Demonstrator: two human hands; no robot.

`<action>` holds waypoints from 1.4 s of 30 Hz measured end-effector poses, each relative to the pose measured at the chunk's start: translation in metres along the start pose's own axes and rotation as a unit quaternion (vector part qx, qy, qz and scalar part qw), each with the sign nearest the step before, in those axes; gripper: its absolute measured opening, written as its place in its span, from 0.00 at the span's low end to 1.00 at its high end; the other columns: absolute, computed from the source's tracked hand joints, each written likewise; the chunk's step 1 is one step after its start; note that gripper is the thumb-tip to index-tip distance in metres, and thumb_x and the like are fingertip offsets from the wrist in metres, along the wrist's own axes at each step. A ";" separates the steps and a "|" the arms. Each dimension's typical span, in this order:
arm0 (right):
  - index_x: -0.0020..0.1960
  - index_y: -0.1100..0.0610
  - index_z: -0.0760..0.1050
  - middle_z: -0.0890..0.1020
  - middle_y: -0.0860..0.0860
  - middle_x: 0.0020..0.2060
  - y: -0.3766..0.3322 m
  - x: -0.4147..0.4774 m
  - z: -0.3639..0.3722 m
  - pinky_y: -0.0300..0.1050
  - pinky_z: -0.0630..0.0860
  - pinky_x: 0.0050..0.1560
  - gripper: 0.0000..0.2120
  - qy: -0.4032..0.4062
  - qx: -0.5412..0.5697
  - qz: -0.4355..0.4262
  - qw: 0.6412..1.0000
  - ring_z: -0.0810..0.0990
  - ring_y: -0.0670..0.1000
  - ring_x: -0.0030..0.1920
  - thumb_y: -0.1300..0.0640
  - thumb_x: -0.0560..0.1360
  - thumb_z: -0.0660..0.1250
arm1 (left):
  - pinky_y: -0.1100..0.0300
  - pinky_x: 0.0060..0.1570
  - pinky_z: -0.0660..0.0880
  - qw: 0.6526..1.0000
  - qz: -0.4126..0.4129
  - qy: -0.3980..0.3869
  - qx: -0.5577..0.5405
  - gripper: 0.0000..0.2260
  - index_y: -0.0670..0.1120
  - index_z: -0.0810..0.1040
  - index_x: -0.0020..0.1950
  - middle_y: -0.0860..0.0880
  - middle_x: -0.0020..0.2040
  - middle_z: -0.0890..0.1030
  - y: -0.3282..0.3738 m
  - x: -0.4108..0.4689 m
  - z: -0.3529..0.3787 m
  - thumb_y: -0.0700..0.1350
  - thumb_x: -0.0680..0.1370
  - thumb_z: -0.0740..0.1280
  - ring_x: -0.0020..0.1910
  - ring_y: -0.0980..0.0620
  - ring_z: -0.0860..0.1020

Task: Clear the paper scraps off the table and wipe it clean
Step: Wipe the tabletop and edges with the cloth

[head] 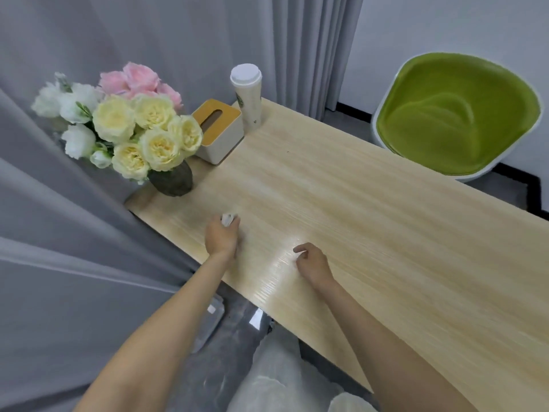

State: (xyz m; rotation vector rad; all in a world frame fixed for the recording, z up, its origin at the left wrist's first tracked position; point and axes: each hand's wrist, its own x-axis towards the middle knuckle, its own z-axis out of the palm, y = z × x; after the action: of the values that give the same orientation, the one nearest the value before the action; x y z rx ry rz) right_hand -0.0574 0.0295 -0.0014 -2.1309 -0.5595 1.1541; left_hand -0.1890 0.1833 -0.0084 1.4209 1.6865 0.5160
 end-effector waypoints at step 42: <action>0.76 0.61 0.52 0.51 0.57 0.77 0.015 0.103 -0.005 0.53 0.48 0.77 0.27 0.097 -0.248 -0.169 0.949 0.48 0.54 0.77 0.71 0.78 0.50 | 0.61 0.40 0.68 0.942 0.285 -0.041 0.175 0.12 0.56 0.66 0.39 0.52 0.41 0.67 -0.026 0.027 0.065 0.59 0.80 0.61 0.36 0.56 0.66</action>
State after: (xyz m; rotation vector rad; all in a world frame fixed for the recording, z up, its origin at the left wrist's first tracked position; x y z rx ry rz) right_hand 0.0020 0.0819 -0.0698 -2.3957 -1.1666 0.6468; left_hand -0.1521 0.1883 -0.0736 2.1831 1.3262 0.4686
